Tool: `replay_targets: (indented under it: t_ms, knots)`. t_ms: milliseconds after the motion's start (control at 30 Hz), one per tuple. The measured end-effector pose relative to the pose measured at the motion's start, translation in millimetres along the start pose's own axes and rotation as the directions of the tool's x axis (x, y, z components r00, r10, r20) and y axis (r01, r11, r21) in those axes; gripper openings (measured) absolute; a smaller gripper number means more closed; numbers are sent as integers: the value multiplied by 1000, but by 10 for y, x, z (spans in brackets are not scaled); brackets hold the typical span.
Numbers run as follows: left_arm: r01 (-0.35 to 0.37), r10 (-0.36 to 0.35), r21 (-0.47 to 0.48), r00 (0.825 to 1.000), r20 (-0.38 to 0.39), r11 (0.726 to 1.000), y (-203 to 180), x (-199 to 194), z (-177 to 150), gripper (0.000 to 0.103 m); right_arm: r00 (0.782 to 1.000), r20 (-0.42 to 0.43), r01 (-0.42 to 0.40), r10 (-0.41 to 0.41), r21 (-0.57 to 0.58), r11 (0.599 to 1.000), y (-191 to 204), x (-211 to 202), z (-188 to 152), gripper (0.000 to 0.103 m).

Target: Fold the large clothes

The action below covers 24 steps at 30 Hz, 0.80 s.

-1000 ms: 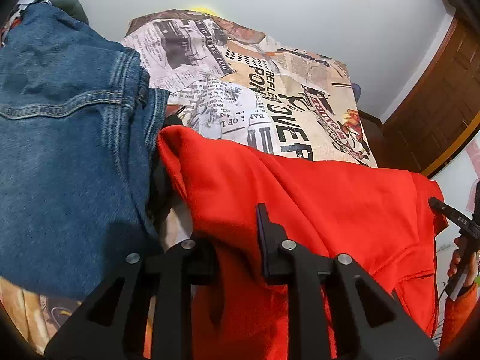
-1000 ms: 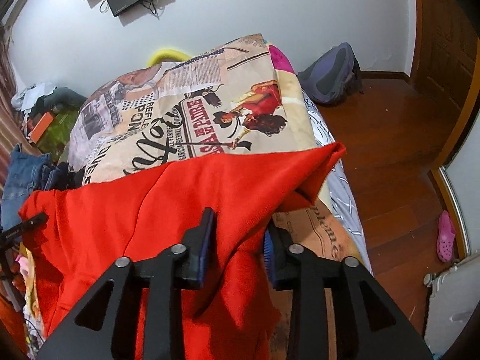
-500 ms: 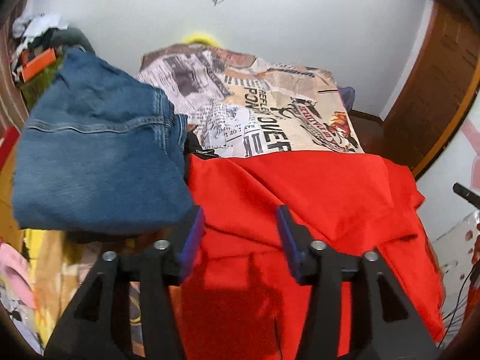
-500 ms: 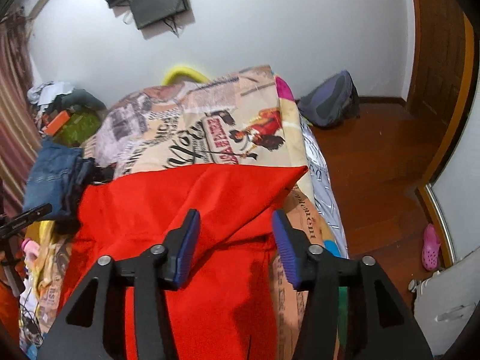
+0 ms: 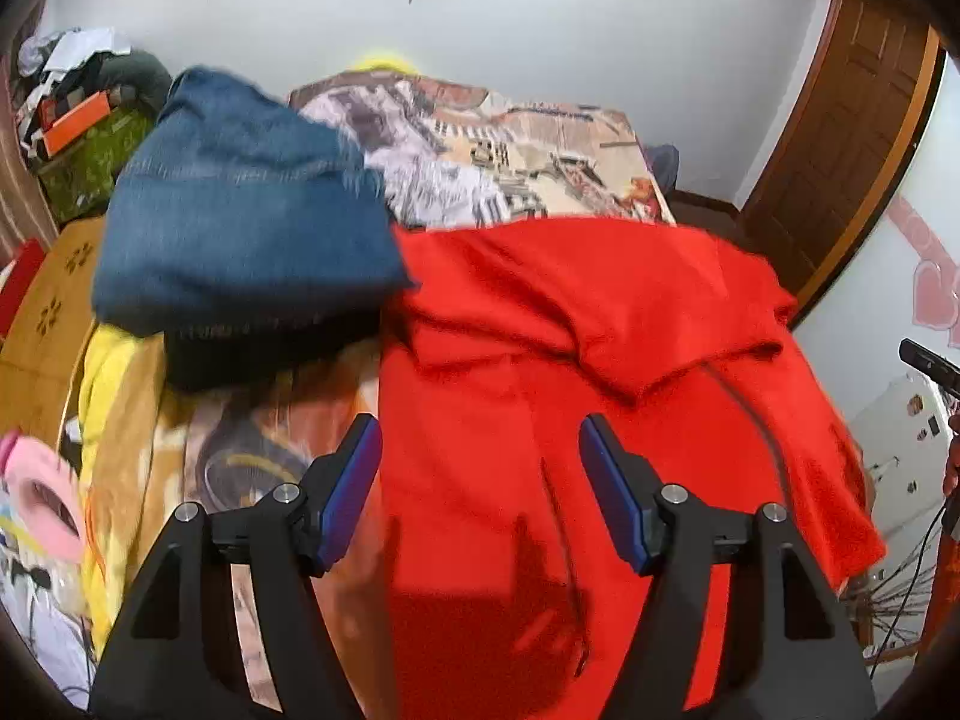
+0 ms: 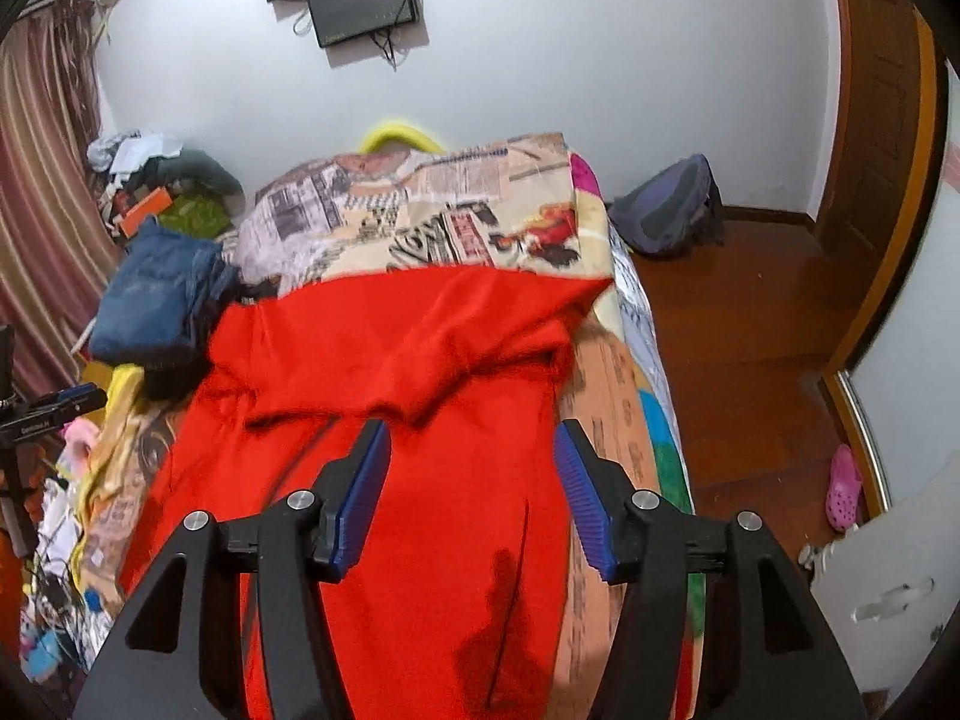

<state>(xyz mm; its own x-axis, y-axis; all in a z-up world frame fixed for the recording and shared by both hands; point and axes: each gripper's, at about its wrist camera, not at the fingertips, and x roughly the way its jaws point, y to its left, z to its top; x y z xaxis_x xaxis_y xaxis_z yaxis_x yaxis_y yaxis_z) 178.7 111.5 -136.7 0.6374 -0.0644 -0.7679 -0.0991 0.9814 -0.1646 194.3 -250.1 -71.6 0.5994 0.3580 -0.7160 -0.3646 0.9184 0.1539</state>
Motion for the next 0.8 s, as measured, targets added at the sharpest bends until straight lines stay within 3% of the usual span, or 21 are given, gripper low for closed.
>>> replay_targets:
  t_ms: [200,467,567,667,733,800]
  knots:
    - [-3,-1,-45,994,-107,999,188,184,-476,67,995,-92,39,-36,28,999,-51,48,-398,53]
    - [28,-80,-204,965,-251,979,504,541,-1069,67,977,-209,72,-43,136,988,-275,162,-904,53]
    - [63,-146,-285,949,-281,956,603,649,-1247,67,969,-244,80,-33,187,979,-365,200,-1047,53]
    - [103,-214,-380,941,-263,919,694,681,-1342,67,967,-253,77,-16,233,969,-402,224,-1155,54]
    - [135,-268,-450,932,-245,882,758,701,-1402,67,974,-227,74,-17,245,967,-395,190,-1186,56]
    - [149,-286,-476,930,-230,867,774,683,-1447,67,976,-219,56,2,256,965,-359,187,-1189,65]
